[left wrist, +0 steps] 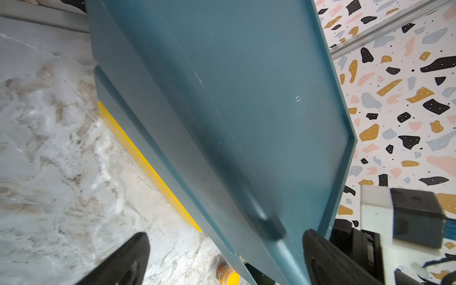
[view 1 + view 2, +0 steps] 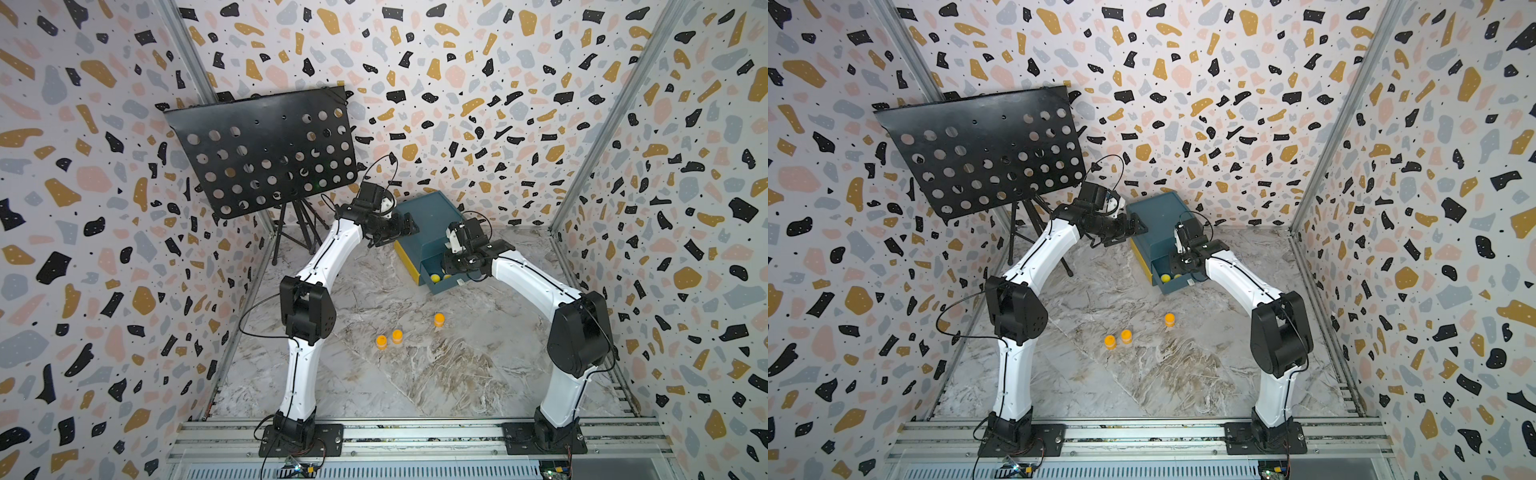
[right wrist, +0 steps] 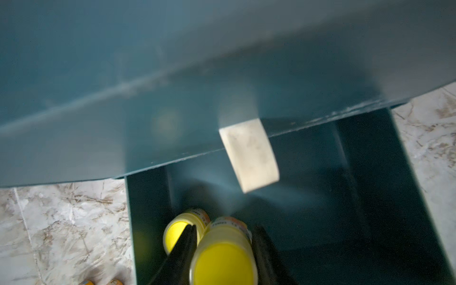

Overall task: Put the paint cans in the drawer according to color
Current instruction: Place the paint can in the drawer.

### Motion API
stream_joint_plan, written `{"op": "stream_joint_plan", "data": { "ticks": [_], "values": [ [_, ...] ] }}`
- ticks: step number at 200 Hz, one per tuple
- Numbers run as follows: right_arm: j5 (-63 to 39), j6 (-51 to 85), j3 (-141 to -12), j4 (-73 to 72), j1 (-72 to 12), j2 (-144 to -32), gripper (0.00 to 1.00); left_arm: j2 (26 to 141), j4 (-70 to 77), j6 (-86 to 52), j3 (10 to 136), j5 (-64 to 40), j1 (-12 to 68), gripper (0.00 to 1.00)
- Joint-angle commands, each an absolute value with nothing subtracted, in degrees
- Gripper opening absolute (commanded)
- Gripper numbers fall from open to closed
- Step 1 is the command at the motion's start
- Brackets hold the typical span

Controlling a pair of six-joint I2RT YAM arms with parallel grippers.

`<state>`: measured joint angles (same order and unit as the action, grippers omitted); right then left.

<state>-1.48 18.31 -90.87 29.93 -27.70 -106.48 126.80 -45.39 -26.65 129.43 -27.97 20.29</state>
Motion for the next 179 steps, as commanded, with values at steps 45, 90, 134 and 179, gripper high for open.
{"op": "stream_joint_plan", "data": {
  "ticks": [45,90,134,179],
  "values": [
    [-3.0,18.23,-90.62,30.08,-27.5,-104.53,0.58,124.1,-42.25,-24.0,121.15,-28.57,20.39,1.0],
    [-3.92,19.58,-87.01,28.04,-27.48,-95.39,0.63,123.63,-42.47,-24.02,120.79,-29.66,20.26,1.0],
    [1.78,21.51,-74.11,23.66,-27.39,-82.31,0.55,120.7,-40.59,-23.76,115.02,-30.13,20.32,1.0],
    [1.75,27.08,-61.5,19.29,-24.88,-75.31,0.27,120.48,-40.73,-23.69,114.83,-30.32,20.24,1.0]
  ]
}}
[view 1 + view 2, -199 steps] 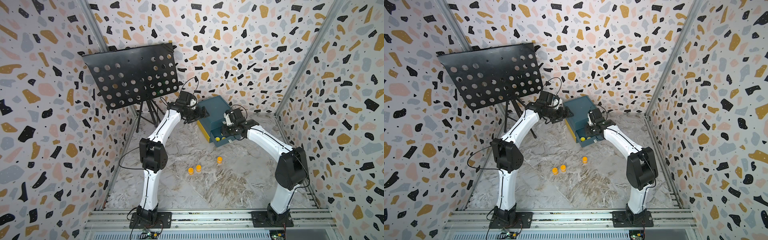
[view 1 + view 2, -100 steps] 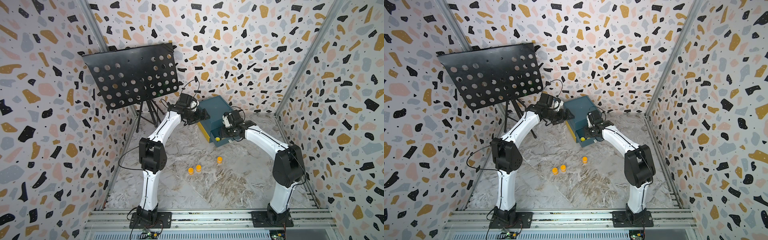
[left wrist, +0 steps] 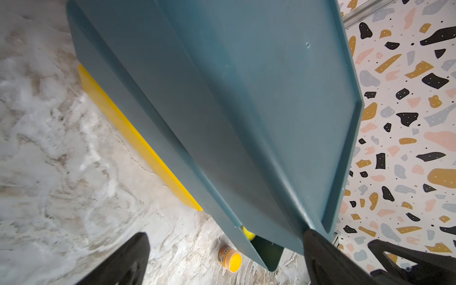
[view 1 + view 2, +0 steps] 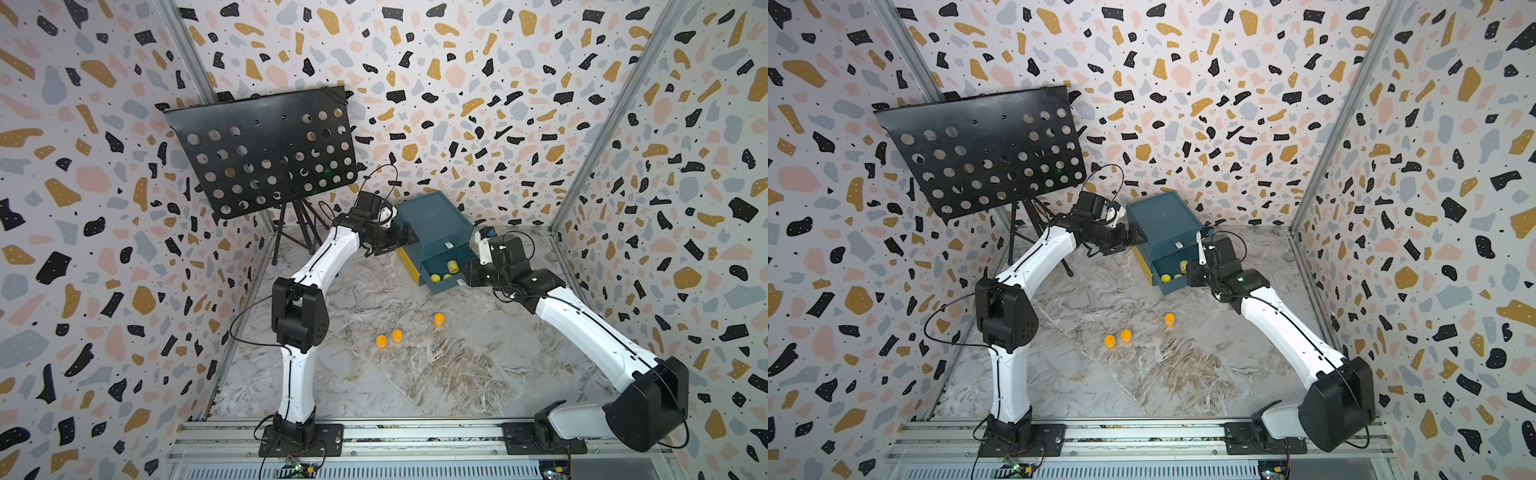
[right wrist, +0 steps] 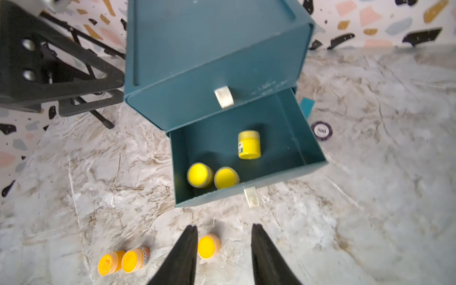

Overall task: Put the paint cans in the drawer according to color
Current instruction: Place the paint can in the drawer, then close the drawer in the storage box.

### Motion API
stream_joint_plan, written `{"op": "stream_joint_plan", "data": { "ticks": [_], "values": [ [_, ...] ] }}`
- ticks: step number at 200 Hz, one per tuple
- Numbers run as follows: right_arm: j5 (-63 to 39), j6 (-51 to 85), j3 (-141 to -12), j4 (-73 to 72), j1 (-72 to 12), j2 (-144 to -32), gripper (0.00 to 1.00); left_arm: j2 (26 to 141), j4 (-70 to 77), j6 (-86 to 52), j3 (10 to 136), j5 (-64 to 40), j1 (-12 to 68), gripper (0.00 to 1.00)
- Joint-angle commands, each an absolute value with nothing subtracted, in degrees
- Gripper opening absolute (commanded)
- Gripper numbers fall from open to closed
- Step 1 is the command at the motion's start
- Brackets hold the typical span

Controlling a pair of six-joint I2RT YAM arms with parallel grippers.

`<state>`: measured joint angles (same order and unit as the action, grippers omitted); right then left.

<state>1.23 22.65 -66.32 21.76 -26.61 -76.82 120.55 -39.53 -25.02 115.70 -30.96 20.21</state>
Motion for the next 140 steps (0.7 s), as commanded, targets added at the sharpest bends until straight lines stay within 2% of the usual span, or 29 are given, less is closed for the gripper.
{"op": "stream_joint_plan", "data": {
  "ticks": [1,19,54,99,140],
  "values": [
    [1.67,27.25,-61.2,19.14,-24.79,-75.27,0.26,120.49,-40.71,-23.66,114.81,-30.32,20.23,1.0],
    [-2.05,30.17,-57.31,15.02,-23.2,-75.2,0.15,120.5,-40.68,-23.66,114.63,-30.25,20.24,1.0],
    [-6.25,33.35,-55.88,8.92,-22.85,-79.42,0.05,120.2,-40.73,-23.78,114.61,-30.27,20.25,1.0],
    [-5.43,35.85,-56.55,3.0,-22.85,-83.37,0.0,117.25,-39.01,-26.17,115.93,-32.89,18.64,1.0],
    [-5.66,37.12,-57.22,-1.61,-22.76,-87.27,0.0,117.89,-35.84,-31.98,121.23,-32.9,18.63,1.0]
  ]
}}
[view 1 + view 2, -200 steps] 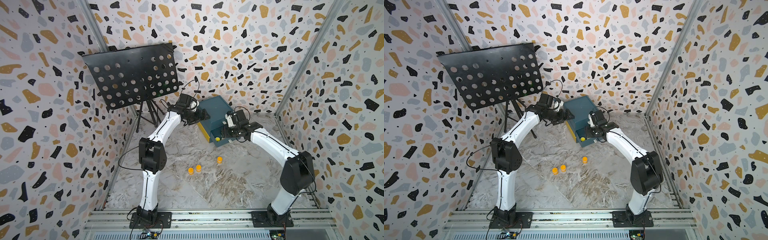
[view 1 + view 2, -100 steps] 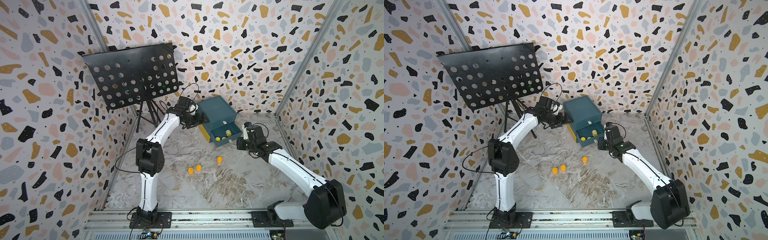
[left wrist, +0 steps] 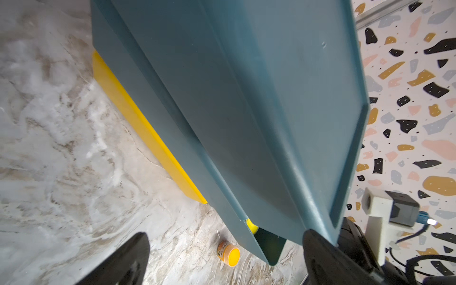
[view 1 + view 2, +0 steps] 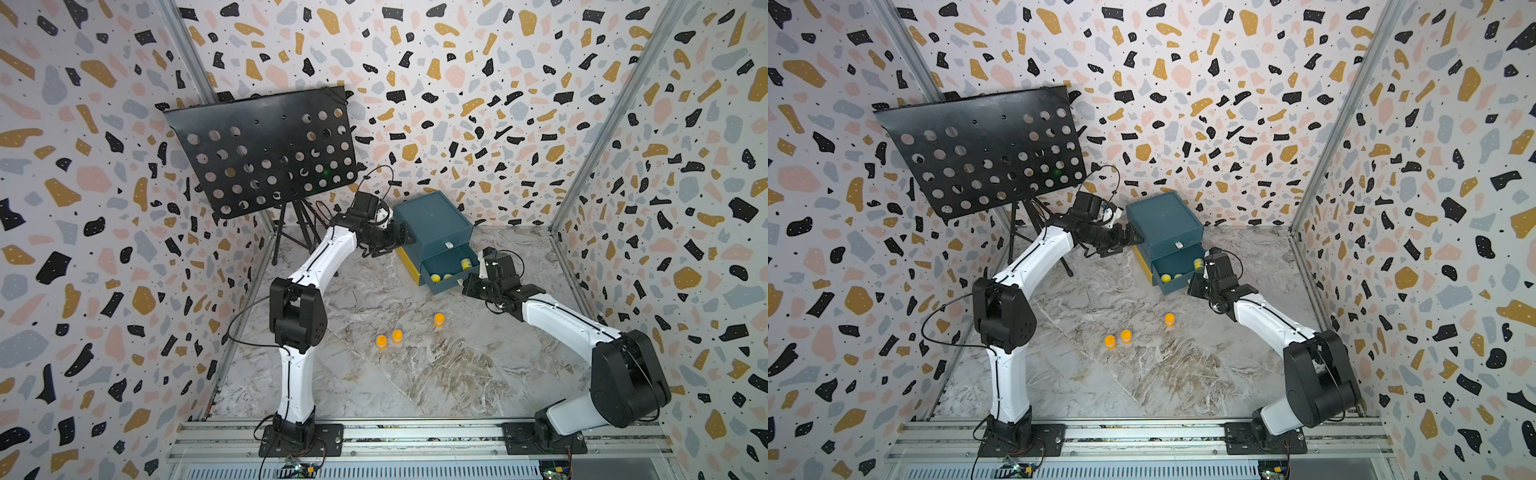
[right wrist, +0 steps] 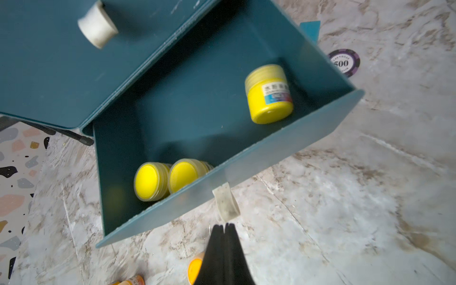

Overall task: Put the paint cans in the drawer according to color
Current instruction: Close the drawer in the storage box.

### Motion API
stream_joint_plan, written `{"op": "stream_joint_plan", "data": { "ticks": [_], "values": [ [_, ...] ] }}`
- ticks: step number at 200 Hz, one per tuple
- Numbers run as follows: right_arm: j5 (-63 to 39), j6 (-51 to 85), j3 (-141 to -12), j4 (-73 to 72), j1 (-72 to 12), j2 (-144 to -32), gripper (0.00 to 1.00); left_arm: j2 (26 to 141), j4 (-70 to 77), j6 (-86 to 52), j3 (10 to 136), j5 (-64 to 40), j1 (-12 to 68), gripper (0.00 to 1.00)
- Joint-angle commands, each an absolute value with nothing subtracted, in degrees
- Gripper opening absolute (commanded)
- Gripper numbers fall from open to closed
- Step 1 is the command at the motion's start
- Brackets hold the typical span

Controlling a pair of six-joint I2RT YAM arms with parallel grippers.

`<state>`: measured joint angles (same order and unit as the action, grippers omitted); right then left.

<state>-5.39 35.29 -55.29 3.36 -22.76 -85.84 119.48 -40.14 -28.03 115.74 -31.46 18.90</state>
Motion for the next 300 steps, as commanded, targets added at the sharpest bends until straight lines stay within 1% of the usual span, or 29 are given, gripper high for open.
{"op": "stream_joint_plan", "data": {
  "ticks": [1,35,69,106,137,180,215,246,263,274,284,300],
  "values": [
    [-5.69,37.19,-57.22,-1.73,-22.76,-87.32,0.0,118.14,-35.89,-32.16,121.39,-33.02,18.67,1.0],
    [-6.78,38.74,-57.64,-5.74,-22.76,-90.3,0.0,127.12,-40.62,-33.09,134.88,-33.73,19.5,1.0],
    [-8.5,40.71,-57.57,-10.79,-22.76,-92.0,0.0,131.61,-40.28,-34.06,138.6,-34.12,19.77,1.0],
    [-9.56,43.0,-58.35,-15.21,-22.8,-95.01,0.0,132.4,-38.99,-32.79,135.25,-34.2,19.74,1.0],
    [-10.34,45.25,-60.0,-18.77,-22.85,-98.67,0.0,133.97,-39.0,-32.8,135.44,-35.16,19.75,1.0],
    [-10.44,50.93,-62.57,-27.27,-22.83,-104.23,0.0,133.92,-40.24,-30.91,132.65,-35.33,19.73,1.0],
    [-12.18,56.31,-64.65,-35.02,-22.84,-108.99,0.0,130.52,-40.79,-28.86,126.28,-35.75,19.73,1.0],
    [-12.78,59.19,-63.19,-41.85,-22.8,-110.74,0.0,127.98,-40.42,-26.48,121.47,-34.95,19.69,1.0],
    [-13.14,59.46,-61.83,-44.72,-22.77,-110.41,0.06,128.02,-40.45,-26.43,120.94,-35.16,19.72,1.0],
    [-13.22,59.11,-60.42,-46.02,-22.77,-109.48,0.14,128.25,-41.05,-26.33,121.44,-35.52,19.76,1.0],
    [-13.06,58.45,-58.59,-46.91,-22.83,-108.08,0.23,128.19,-41.64,-25.94,121.79,-35.29,19.76,1.0],
    [-11.52,56.88,-54.76,-46.58,-22.81,-104.84,0.33,127.71,-42.1,-25.49,121.52,-35.0,19.62,1.0]
  ]
}}
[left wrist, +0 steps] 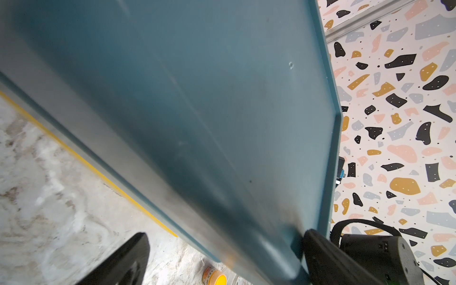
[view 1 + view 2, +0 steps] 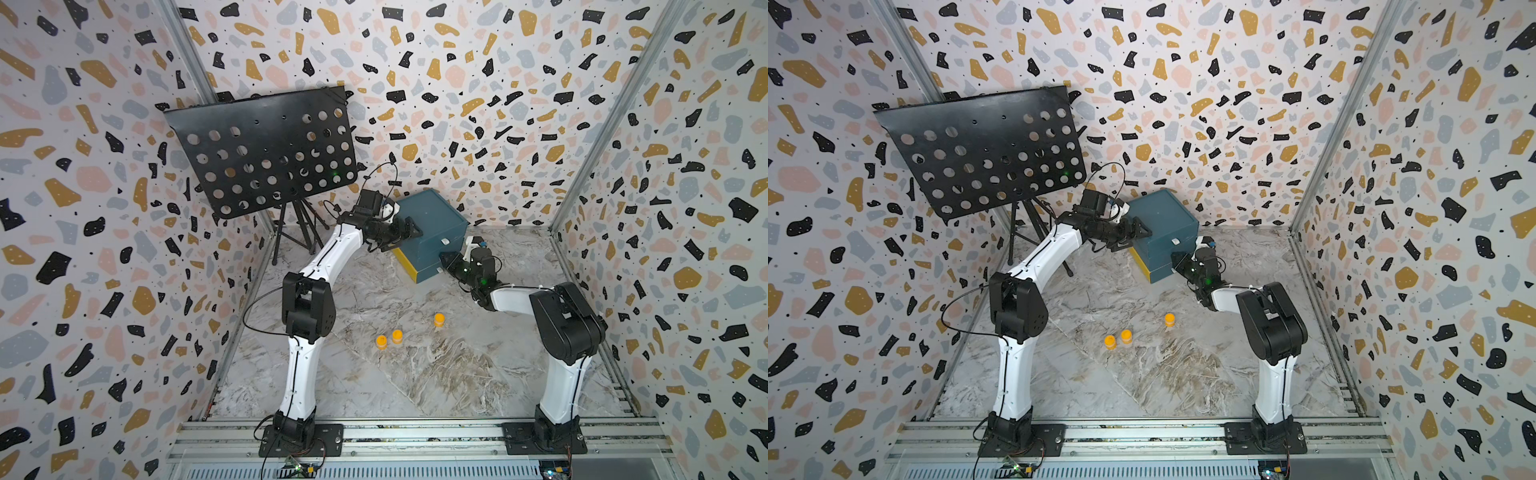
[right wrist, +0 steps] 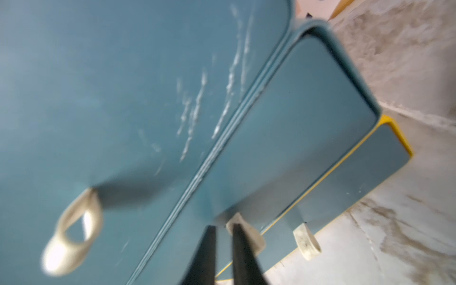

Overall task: Put the paint cans in the drawer according to color
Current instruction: Close the drawer in the storage box, then open the drawer in the storage box.

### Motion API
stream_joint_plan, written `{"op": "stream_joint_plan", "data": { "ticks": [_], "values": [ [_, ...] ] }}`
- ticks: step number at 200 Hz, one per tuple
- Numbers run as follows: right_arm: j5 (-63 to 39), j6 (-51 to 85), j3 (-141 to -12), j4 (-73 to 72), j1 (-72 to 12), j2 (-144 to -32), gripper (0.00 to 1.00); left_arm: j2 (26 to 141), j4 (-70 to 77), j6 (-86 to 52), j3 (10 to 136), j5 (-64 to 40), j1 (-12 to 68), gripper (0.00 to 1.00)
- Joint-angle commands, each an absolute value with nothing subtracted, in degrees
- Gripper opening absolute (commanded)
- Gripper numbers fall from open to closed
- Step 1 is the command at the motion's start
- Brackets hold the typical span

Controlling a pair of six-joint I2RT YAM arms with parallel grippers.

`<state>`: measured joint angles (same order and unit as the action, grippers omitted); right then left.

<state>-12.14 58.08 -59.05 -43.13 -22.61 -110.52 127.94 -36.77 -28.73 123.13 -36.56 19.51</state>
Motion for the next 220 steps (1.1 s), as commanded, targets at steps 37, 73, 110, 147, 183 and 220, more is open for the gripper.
{"op": "stream_joint_plan", "data": {
  "ticks": [37,73,110,147,183,220],
  "values": [
    [-7.42,53.17,-46.49,-42.73,-22.76,-97.43,0.43,127.3,-42.45,-25.26,121.11,-35.65,19.56,1.0],
    [-9.14,51.42,-44.97,-38.96,-22.76,-96.55,0.48,126.65,-42.54,-25.05,120.28,-35.95,19.42,1.0],
    [-11.12,53.36,-44.81,-42.25,-22.76,-100.51,0.51,125.99,-42.4,-24.72,119.01,-35.88,19.09,1.0],
    [-12.66,56.61,-46.49,-50.01,-22.5,-107.3,0.52,125.63,-43.24,-23.65,118.91,-34.99,19.06,1.0],
    [-13.45,58.83,-48.92,-56.09,-22.32,-113.38,0.52,125.62,-43.47,-23.38,118.92,-35.01,19.0,1.0],
    [-13.36,60.74,-51.19,-59.83,-21.8,-117.79,0.52,126.02,-43.76,-23.18,119.0,-35.03,19.05,1.0]
  ]
}}
